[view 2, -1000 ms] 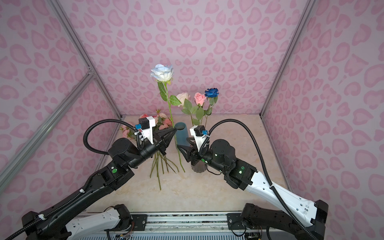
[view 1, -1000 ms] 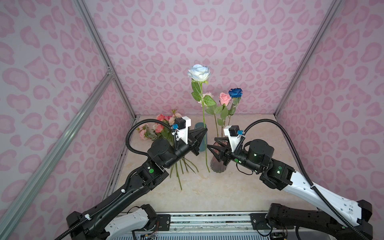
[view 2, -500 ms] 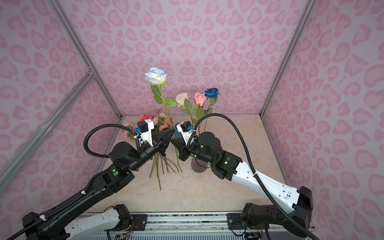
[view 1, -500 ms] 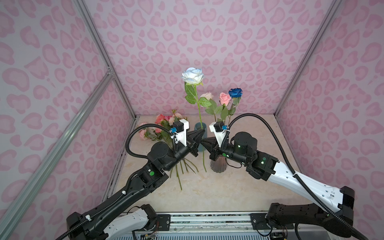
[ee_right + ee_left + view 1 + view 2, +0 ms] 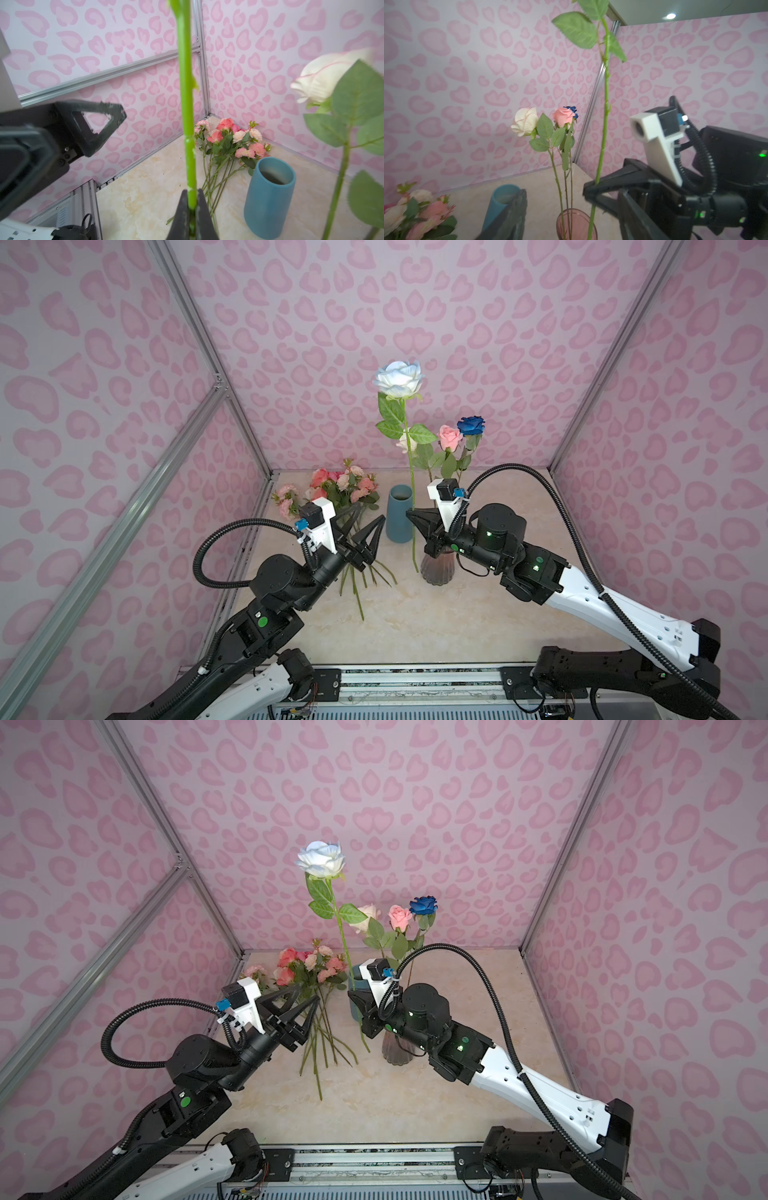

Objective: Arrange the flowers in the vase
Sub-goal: 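Grasp the pale blue stem with the right gripper while the left gripper withdraws, then lower the pale blue rose stem into the pink vase and open the right gripper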

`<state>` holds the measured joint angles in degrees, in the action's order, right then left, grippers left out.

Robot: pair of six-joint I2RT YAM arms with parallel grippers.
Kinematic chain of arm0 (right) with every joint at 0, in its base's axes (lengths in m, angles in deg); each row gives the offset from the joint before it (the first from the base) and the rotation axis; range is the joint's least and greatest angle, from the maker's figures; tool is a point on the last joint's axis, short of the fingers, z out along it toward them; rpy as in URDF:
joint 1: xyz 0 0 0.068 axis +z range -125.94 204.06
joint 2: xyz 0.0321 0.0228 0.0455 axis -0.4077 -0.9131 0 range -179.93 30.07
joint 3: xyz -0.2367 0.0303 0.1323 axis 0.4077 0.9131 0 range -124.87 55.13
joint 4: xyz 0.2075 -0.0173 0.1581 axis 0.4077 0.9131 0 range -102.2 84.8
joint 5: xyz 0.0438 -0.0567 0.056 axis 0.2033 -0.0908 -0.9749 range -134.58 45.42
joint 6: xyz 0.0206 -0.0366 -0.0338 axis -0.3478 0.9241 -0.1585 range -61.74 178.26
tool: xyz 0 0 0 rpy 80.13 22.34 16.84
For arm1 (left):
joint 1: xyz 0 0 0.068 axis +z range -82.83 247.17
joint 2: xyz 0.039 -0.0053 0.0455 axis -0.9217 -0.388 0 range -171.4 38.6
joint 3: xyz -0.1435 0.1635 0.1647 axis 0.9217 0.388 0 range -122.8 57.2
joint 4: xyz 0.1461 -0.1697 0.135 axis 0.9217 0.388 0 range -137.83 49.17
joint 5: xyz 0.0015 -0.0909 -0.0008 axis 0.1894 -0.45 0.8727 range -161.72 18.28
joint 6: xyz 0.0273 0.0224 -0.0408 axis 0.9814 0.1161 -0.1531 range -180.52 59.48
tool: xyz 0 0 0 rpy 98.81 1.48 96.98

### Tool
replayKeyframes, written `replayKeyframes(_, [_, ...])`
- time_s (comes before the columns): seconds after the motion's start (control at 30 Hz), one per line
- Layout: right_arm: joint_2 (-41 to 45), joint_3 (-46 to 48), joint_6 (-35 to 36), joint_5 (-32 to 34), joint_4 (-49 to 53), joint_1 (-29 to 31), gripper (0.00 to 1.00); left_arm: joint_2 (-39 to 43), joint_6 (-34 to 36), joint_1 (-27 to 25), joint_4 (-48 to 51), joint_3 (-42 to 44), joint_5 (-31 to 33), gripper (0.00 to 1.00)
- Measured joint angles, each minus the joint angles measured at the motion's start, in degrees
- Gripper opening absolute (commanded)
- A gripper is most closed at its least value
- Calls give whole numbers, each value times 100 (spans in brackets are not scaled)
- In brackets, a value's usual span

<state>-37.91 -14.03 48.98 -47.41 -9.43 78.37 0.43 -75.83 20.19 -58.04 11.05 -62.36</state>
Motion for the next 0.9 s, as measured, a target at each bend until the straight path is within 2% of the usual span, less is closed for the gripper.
replayKeyframes(0.2, [391,-85,393,577,0,-457,0,988,-376,4,866,874,1185,73])
replayKeyframes(0.4, [610,96,337,966,-442,-1058,0,1609,-680,7,1250,1178,1722,73])
replayKeyframes(0.53, [730,754,31,1276,-935,-1296,0,1692,-866,7,1469,1231,1971,73])
replayKeyframes(0.73, [907,1882,-428,1788,-1585,-1237,0,1617,-1250,7,1567,1373,2424,73])
replayKeyframes(0.9, [901,2315,-664,1985,-1768,-1147,6,1475,-1563,7,1635,1495,2653,73])
